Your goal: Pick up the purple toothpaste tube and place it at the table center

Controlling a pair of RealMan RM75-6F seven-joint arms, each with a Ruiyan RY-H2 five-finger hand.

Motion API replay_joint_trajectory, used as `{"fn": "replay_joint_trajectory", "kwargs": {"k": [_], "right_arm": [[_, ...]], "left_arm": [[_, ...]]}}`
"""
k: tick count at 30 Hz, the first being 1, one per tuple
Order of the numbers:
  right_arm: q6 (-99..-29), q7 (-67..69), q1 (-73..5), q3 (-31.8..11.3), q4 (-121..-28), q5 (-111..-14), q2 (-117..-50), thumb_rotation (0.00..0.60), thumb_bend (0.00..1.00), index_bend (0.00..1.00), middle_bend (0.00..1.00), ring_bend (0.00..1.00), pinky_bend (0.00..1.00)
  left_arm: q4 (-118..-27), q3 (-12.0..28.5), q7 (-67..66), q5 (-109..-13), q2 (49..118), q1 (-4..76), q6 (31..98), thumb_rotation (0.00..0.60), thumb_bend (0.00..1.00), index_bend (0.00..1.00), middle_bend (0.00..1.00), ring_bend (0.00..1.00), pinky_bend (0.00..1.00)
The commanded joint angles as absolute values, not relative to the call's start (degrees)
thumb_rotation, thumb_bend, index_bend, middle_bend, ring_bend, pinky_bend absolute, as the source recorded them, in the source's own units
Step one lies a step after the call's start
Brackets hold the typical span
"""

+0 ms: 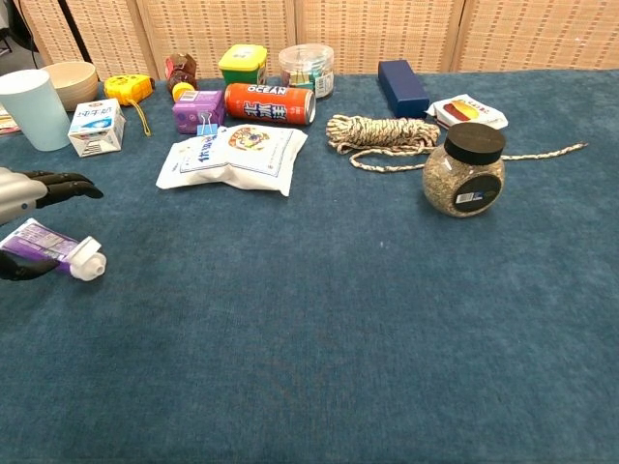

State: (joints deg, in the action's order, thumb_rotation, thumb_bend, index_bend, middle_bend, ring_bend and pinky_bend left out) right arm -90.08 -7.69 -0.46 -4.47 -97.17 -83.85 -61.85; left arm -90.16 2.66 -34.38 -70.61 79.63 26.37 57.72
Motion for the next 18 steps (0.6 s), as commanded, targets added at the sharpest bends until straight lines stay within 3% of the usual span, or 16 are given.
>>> {"fn": "replay_joint_trajectory", "kwargs": {"k": [1, 13, 18], "right_arm": [[-90.11, -7.49, -0.28, -4.45, -96.98, -83.70, -61.90, 0.600, 0.25, 0.13, 0.04, 0.09, 0.19], [-89.58, -7.23, -0.41, -4.71, -96.57, -83.40, -62.26, 0.600, 0.25, 0.13, 0.04, 0.09, 0.19], [-89.43, -7.46, -0.37, -4.71, -96.67, -83.32, -62.46, 0.600, 0.25, 0.13, 0.04, 0.09, 0.19]], "left_arm": [[-90.16, 3.16, -35.84, -69.34, 81.04, 27.85, 57.11, 0.474, 0.31, 0.09, 0.06, 0.10, 0.23], [-87.95, 5.79, -38.63, -65.38, 84.86, 31.01, 57.44, 0.474, 0.31, 0.09, 0.06, 0.10, 0.23], [-89.53, 5.54, -35.34, -65.90, 82.99, 31.36, 56.84, 0.471, 0.31, 0.16, 0.07, 0.14, 0.23]]}}
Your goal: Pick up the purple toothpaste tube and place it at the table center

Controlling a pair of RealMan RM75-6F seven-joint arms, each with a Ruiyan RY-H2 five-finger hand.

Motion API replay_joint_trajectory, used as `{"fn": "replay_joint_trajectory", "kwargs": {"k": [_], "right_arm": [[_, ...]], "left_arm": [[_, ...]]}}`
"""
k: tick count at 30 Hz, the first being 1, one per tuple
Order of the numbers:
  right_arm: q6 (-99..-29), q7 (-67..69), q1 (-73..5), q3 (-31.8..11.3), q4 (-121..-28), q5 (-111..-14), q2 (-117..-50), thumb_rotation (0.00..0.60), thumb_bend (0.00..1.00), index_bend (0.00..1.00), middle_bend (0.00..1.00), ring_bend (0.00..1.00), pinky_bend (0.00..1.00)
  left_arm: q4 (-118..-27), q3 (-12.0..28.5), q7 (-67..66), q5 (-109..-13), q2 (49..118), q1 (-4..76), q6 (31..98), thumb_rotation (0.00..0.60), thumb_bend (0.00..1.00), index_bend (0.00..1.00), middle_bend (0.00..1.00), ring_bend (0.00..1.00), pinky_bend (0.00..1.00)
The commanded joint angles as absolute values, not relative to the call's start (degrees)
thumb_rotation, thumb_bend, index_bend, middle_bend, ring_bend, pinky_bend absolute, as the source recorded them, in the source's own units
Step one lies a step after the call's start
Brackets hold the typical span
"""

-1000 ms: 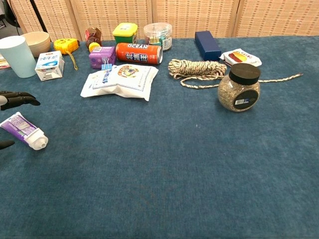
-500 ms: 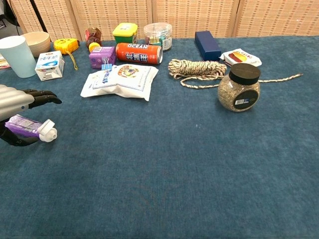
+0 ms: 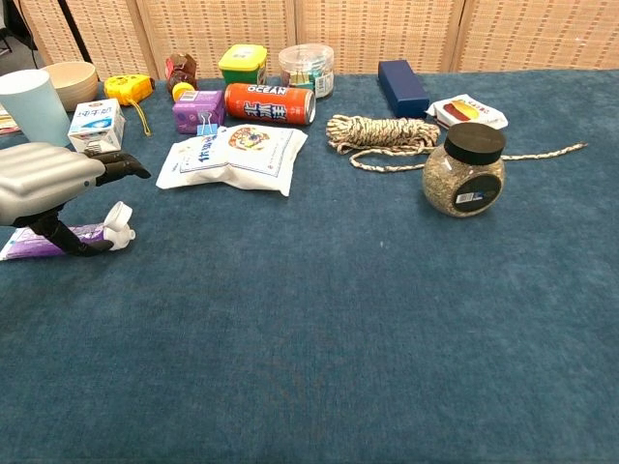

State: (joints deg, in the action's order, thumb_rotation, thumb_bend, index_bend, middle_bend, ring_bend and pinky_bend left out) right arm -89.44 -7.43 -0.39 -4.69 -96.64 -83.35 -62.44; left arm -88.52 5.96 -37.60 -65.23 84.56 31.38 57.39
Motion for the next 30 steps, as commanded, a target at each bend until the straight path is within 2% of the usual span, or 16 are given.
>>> {"fn": "replay_joint_trajectory", "kwargs": {"k": [1, 11, 30], "right_arm": [[-89.44, -7.47, -0.37, -4.72, -96.69, -83.32, -62.46, 0.600, 0.25, 0.13, 0.04, 0.09, 0.19], [-89.81, -7.54, -0.08, -4.75, -97.50, -83.49, -62.14, 0.600, 0.25, 0.13, 0.04, 0.09, 0.19], [-90.39, -7.15, 0.61, -5.14, -98.56, -82.96, -61.22, 0.600, 0.25, 0.12, 0.04, 0.09, 0.19]], "left_arm": [[-89.64, 5.36, -34.80, -66.09, 82.63, 31.34, 56.67, 0.472, 0.31, 0.17, 0.08, 0.15, 0.23], [-87.75, 2.76, -30.05, -67.58, 81.19, 30.79, 55.47, 0.474, 0.31, 0.27, 0.15, 0.21, 0.23], [-85.20, 3.13, -28.36, -64.80, 85.10, 29.13, 59.31, 0.489, 0.31, 0.32, 0.23, 0.29, 0.26]]}}
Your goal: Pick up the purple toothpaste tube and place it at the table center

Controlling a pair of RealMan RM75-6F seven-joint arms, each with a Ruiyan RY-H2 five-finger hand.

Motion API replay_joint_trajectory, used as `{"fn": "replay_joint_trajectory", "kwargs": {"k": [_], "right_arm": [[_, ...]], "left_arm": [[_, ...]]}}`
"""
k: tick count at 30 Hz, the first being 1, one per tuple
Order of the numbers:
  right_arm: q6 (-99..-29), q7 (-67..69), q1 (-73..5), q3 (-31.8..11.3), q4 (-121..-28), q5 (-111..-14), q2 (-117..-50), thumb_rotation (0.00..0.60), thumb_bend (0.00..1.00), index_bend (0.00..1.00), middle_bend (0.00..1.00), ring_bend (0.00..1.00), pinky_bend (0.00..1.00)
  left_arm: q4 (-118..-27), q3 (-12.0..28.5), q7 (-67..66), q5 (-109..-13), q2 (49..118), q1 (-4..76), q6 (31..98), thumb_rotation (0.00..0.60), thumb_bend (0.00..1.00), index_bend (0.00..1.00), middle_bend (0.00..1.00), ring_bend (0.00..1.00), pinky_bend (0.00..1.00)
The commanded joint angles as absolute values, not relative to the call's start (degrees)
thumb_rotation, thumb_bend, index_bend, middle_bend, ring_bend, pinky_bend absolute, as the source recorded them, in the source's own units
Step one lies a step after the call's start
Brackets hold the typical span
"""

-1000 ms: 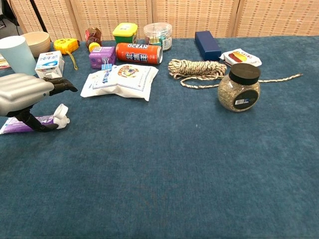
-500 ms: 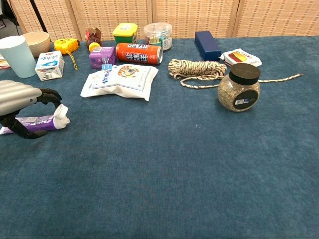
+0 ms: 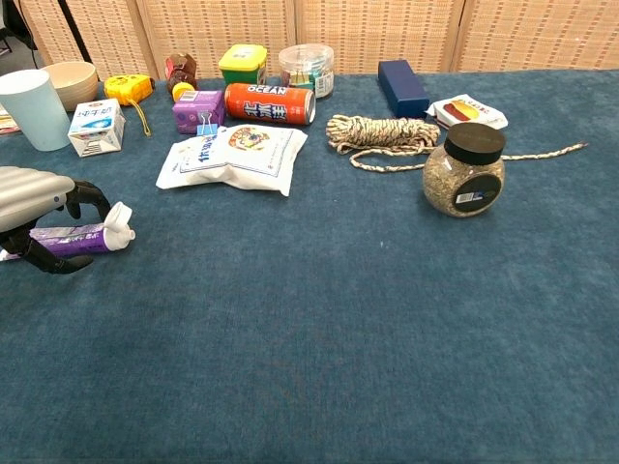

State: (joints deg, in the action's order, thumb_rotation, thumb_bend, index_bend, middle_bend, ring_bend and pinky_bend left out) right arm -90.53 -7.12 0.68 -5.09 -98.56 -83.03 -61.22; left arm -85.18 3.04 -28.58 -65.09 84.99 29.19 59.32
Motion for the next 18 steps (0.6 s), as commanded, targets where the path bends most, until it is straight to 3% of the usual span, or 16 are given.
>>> {"fn": "replay_joint_trajectory", "kwargs": {"k": [1, 18], "right_arm": [[-90.28, -7.18, 0.56, -5.17, -98.57, -82.89, -61.25, 0.600, 0.25, 0.12, 0.04, 0.09, 0.19], [-89.46, -8.06, 0.07, -5.70, -98.95, -82.05, -61.48, 0.600, 0.25, 0.12, 0.04, 0.09, 0.19]], "left_arm": [[-85.09, 3.18, -28.30, -64.63, 85.21, 29.09, 59.40, 0.492, 0.31, 0.32, 0.23, 0.29, 0.26], [-82.98, 3.32, -25.69, -64.71, 87.25, 28.76, 60.01, 0.600, 0.32, 0.37, 0.30, 0.36, 0.33]]}}
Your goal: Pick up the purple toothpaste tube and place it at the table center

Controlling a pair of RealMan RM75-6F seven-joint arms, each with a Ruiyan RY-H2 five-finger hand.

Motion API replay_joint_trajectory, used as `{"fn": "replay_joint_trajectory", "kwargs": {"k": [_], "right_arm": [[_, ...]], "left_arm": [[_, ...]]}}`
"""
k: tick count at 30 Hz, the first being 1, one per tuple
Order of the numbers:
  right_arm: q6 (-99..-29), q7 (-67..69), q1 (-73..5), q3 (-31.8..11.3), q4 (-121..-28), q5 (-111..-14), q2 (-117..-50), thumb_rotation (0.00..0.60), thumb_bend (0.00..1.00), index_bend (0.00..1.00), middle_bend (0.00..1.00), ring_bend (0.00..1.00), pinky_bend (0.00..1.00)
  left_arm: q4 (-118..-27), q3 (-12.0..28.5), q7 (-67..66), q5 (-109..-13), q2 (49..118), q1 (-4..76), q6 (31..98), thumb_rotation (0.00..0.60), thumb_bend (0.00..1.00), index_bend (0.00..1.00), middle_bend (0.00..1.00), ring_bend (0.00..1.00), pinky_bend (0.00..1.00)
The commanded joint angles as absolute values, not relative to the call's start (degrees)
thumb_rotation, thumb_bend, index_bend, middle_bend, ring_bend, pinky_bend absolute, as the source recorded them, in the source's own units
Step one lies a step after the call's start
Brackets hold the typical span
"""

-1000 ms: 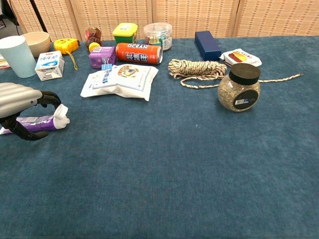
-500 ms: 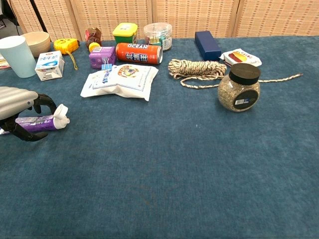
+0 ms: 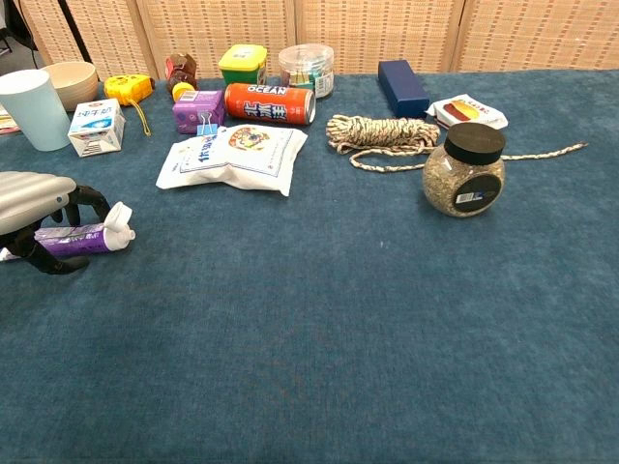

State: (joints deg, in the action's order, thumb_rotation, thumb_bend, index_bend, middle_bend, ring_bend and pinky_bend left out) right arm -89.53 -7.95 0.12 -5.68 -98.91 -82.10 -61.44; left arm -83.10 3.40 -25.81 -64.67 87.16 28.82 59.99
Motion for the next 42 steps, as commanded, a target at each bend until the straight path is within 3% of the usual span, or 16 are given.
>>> {"fn": "replay_joint_trajectory", "kwargs": {"k": [1, 13, 29, 42], "right_arm": [[-89.43, -8.12, 0.05, -5.71, -98.98, -82.03, -61.50, 0.600, 0.25, 0.12, 0.04, 0.09, 0.19], [-88.63, -8.60, -0.46, -5.98, -99.12, -81.43, -61.88, 0.600, 0.25, 0.12, 0.04, 0.09, 0.19], [-86.82, -8.39, -2.13, -6.57, -100.08, -81.72, -61.61, 0.600, 0.25, 0.12, 0.04, 0.09, 0.20], [-81.53, -3.61, -7.11, -8.02, -103.87, -84.06, -59.93, 0.600, 0.25, 0.12, 0.04, 0.09, 0.21]], "left_arm": [[-82.92, 3.32, -25.55, -64.73, 87.31, 28.72, 60.04, 0.600, 0.32, 0.38, 0.30, 0.36, 0.33], [-82.62, 3.49, -23.05, -65.85, 87.36, 28.53, 60.16, 0.600, 0.49, 0.44, 0.36, 0.42, 0.41], [-85.09, 3.55, -19.23, -71.90, 83.83, 30.62, 58.91, 0.600, 0.98, 0.48, 0.40, 0.47, 0.53], [-94.22, 5.39, -13.07, -79.04, 71.99, 34.86, 56.19, 0.600, 1.00, 0.48, 0.41, 0.50, 0.58]]}}
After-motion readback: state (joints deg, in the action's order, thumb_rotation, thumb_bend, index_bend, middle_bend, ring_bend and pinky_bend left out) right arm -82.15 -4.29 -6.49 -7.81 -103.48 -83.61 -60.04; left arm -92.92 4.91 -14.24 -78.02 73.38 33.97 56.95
